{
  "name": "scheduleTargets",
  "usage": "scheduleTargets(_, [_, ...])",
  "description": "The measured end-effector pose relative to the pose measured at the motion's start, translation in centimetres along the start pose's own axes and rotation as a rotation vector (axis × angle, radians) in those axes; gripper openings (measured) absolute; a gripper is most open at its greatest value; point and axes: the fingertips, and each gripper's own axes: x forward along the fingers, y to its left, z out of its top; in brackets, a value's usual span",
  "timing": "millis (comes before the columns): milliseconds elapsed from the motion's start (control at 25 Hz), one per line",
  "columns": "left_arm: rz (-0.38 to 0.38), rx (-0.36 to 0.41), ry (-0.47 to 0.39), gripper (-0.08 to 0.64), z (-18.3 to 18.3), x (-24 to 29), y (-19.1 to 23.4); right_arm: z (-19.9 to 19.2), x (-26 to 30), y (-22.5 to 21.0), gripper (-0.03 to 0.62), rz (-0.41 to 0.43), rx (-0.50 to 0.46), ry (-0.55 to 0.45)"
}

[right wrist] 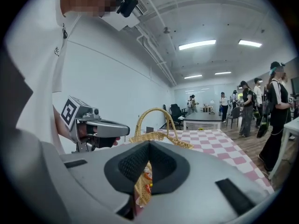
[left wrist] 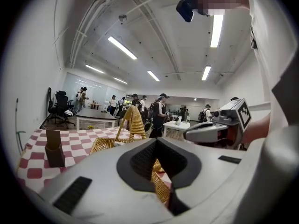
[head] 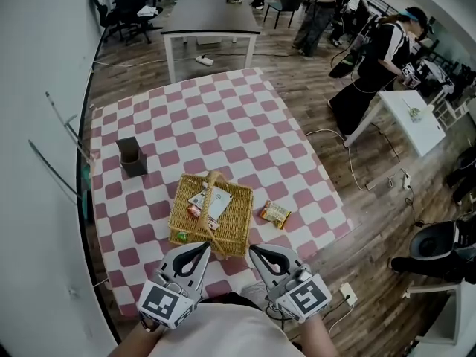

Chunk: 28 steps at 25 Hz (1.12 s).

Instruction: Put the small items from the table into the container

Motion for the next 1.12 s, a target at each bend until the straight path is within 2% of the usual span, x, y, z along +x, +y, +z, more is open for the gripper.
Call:
scheduleTargets(200, [0.000,-0.018,0.054,-0.011,-0.4,-0.4,-0.4,-0.3,-0.4,0.0,-0.008,-0.005,-0.019,0.000])
scheduleTargets(320, [-0.001,0.015,-0.002,-0.009,0.1,-0.3,-0.1,-0.2,-0.5,-0.1,-0.008,-0.008,-0.013,0.010])
scheduleTargets(440, [-0.004,0.005,-0.022,-0.011,0.4,-0.3,0.0,-0.1,-0.6,-0.1,-0.008,-0.004,-0.012,0.015])
scheduleTargets(840, [-0.006,0.011,-0.013,-0.009,0.3,-0.4,-0.2,0.1,-0.5,-0.2,-0.008,0.000,-0.018,-0.010])
scheduleTargets(1040, [-0.028,0.004,0.019,-0.006,-0.1,0.2,-1.0,0.1,-0.6,-0.7,-0.008,-0.005,-0.009,-0.011])
scheduleTargets(1120, [-0.042,0.019,0.003,-0.008,0.2,0.7,-1.4,0.0,-0.8,-1.1,-0.008,-0.014,-0.004,-0.010])
